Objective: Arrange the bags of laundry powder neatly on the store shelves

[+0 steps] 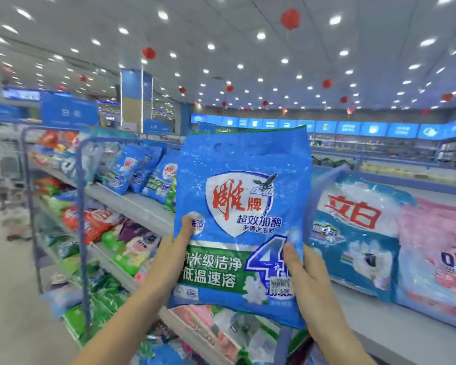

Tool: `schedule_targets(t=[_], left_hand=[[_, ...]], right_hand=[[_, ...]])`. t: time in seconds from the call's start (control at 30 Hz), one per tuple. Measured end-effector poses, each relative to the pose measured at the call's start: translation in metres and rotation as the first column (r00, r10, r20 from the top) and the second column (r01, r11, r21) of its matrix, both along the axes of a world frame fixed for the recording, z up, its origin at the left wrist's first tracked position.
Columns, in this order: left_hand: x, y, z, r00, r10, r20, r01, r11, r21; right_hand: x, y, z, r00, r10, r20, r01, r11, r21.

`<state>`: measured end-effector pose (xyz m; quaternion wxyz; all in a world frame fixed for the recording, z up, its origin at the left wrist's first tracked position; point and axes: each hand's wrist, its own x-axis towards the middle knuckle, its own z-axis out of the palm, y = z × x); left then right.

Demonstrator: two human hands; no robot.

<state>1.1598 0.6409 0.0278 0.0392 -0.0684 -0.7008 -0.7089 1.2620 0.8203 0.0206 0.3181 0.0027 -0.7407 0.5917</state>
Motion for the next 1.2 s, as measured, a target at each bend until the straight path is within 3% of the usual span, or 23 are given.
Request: schedule_targets(t=[0.13,0.37,0.47,0.53,0.67,0.9,1.07,1.2], left_hand=[[-0.058,-0.038,-0.005,0.996,-0.006,0.087,0.005,1.000,0.010],[-0.208,-0.105,-0.006,0.998,-0.056,0.024,0.055,0.998,0.037],[-0.287,-0.132,0.011,0.993,-0.112,0.025,0.113,0.993,-0.036],[-0.337,-0.145,0.023,0.997,-0.079,-0.006,0.078,0.991,-0.112],[-0.422,-0.159,0.037,0.984,-0.176,-0.021,0.172,0.977,-0.128],[-0.525,-0.153,0.047,0.976,-0.214,-0.032,0.208,0.968,-0.140],[-0.594,-0.141,0.030,0.980,-0.200,0.000,0.198,0.971,-0.131],[-0.624,-0.131,-0.004,0.959,-0.273,0.079,0.281,0.952,-0.123]], right_hand=[[-0.064,-0.036,-0.003,0.999,0.033,-0.020,-0.033,0.999,-0.022],[-0.212,-0.107,-0.014,0.994,0.100,-0.035,-0.104,0.987,-0.122],[-0.284,-0.139,-0.006,0.993,0.098,-0.062,-0.107,0.977,-0.182],[-0.328,-0.153,-0.001,0.996,0.068,-0.058,-0.079,0.974,-0.214],[-0.405,-0.170,0.011,0.999,-0.042,0.007,0.042,0.976,-0.215],[-0.516,-0.175,0.018,0.995,-0.057,0.087,0.079,0.958,-0.276],[-0.571,-0.174,0.008,0.980,-0.141,0.139,0.163,0.973,-0.163],[-0.590,-0.174,-0.011,0.945,-0.228,0.236,0.195,0.968,0.157]])
